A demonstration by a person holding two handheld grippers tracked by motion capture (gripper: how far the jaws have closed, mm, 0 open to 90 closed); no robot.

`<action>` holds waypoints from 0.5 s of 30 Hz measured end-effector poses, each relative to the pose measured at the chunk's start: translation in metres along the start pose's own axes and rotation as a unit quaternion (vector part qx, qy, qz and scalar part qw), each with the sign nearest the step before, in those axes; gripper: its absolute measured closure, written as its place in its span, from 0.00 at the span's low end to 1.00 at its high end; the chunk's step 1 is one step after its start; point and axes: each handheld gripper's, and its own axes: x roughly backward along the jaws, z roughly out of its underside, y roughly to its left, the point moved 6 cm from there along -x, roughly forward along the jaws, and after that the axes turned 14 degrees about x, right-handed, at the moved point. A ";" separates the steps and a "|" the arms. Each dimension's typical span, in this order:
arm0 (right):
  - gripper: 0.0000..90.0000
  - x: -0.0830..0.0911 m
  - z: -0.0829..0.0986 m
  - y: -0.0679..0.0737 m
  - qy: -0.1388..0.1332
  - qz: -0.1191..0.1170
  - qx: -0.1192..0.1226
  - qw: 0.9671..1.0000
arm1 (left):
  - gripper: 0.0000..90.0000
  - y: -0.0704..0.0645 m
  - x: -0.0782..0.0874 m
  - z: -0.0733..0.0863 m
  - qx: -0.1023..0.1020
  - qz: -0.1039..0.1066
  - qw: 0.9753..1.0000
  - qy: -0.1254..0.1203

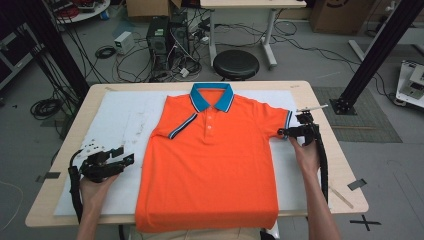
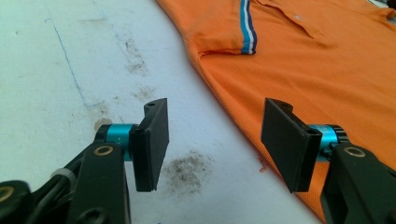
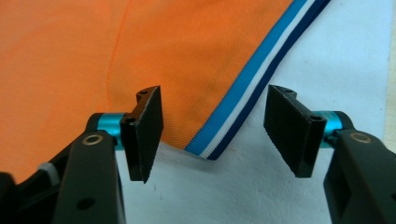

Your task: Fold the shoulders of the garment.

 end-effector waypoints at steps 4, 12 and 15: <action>0.45 -0.004 0.001 -0.001 0.011 0.009 -0.001 1.000 | 0.47 0.000 -0.001 0.000 -0.001 -0.004 1.000 0.003; 0.60 -0.004 0.000 0.003 0.016 0.010 -0.004 1.000 | 0.47 -0.001 -0.002 0.001 -0.003 -0.004 1.000 0.007; 0.70 -0.004 0.000 0.003 0.012 -0.002 -0.010 1.000 | 0.47 -0.001 -0.002 0.001 -0.004 -0.004 1.000 0.009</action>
